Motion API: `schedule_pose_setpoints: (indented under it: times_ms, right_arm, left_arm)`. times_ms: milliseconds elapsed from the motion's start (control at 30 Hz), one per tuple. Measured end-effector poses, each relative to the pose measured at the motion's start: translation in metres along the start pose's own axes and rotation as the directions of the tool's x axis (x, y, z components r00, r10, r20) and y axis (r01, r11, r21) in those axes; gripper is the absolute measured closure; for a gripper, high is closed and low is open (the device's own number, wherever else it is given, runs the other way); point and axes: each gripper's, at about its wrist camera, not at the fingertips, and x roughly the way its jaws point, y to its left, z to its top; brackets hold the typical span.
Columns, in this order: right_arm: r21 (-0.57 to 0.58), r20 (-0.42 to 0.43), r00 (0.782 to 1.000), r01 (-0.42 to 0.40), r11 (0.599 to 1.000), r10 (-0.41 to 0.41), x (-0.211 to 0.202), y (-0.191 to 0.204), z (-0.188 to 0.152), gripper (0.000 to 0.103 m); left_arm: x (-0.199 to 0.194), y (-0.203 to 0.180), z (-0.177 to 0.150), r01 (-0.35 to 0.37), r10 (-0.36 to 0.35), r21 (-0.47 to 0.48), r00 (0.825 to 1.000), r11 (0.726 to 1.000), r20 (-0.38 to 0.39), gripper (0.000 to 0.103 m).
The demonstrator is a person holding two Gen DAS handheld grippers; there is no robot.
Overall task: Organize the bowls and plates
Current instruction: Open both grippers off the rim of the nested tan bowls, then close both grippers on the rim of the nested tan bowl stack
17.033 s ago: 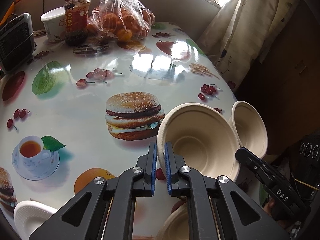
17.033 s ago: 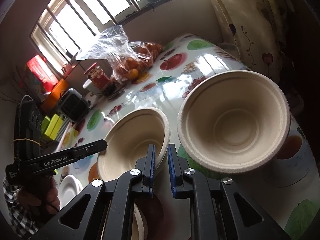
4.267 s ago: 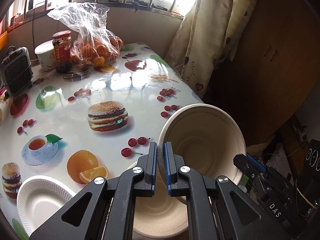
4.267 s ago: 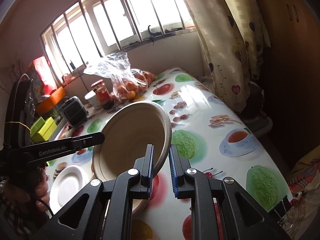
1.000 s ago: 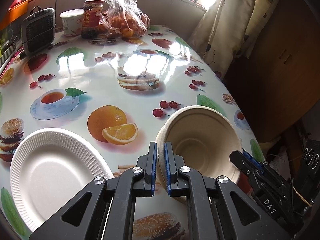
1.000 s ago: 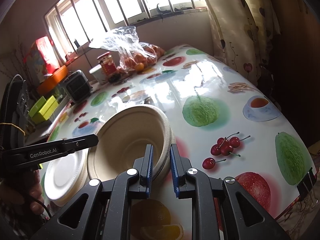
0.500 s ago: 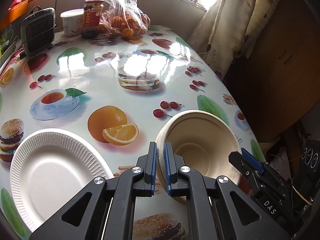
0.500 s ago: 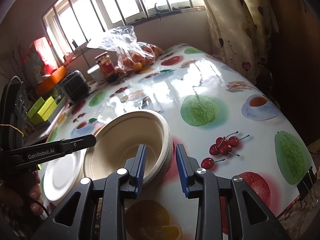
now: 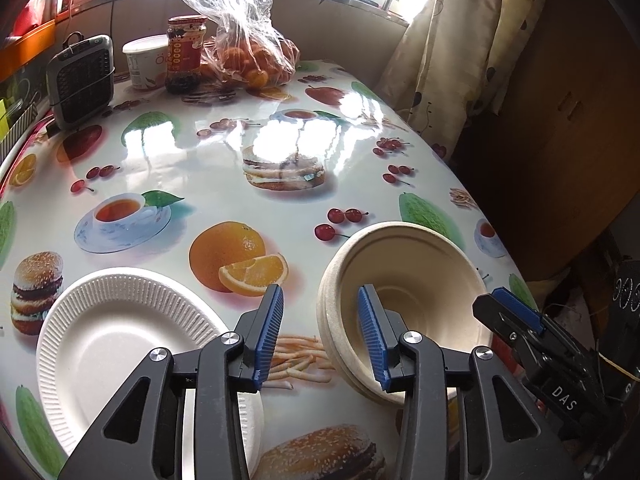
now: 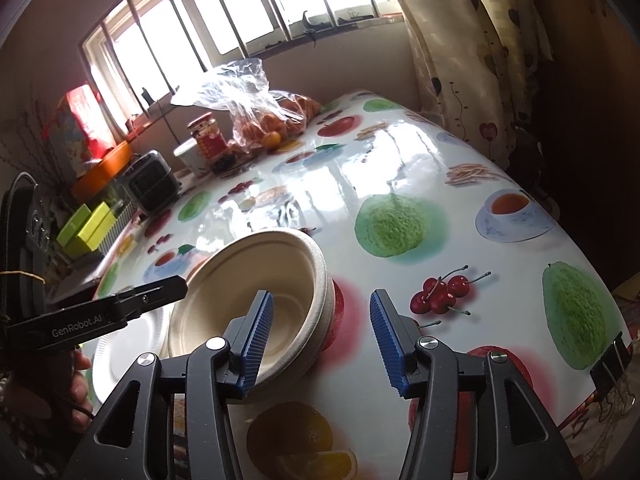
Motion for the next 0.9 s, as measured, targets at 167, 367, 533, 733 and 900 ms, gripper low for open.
schedule_pose_setpoints:
  times_ms: [167,367,533,733,900]
  right_arm:
    - [0.018,-0.011,1.000,-0.025,1.000,0.025,-0.002,-0.003,-0.001,0.053]
    - [0.031,-0.025,0.999,-0.036,0.999,0.037,-0.001,-0.006,-0.005,0.053]
    - [0.035,-0.027,0.999,-0.046,0.998,0.047,-0.001,-0.007,-0.006,0.053]
    - [0.035,-0.042,0.997,-0.064,0.997,0.065,0.003,-0.006,-0.006,0.053]
    - [0.041,-0.058,0.995,-0.081,0.996,0.083,0.009,-0.006,-0.007,0.053]
  left_arm:
    - [-0.001,0.002,-0.003,0.018,-0.018,0.001,1.000,1.000,-0.006,0.062]
    - [0.000,0.000,-0.009,0.031,-0.030,0.004,0.999,1.000,-0.016,0.062]
    - [-0.002,-0.003,-0.009,0.033,-0.033,0.010,0.999,0.999,-0.011,0.062]
    - [0.003,-0.002,-0.010,0.053,-0.053,-0.009,0.998,0.999,-0.030,0.062]
    - [0.005,-0.001,-0.010,0.052,-0.053,-0.028,0.998,0.998,-0.030,0.062]
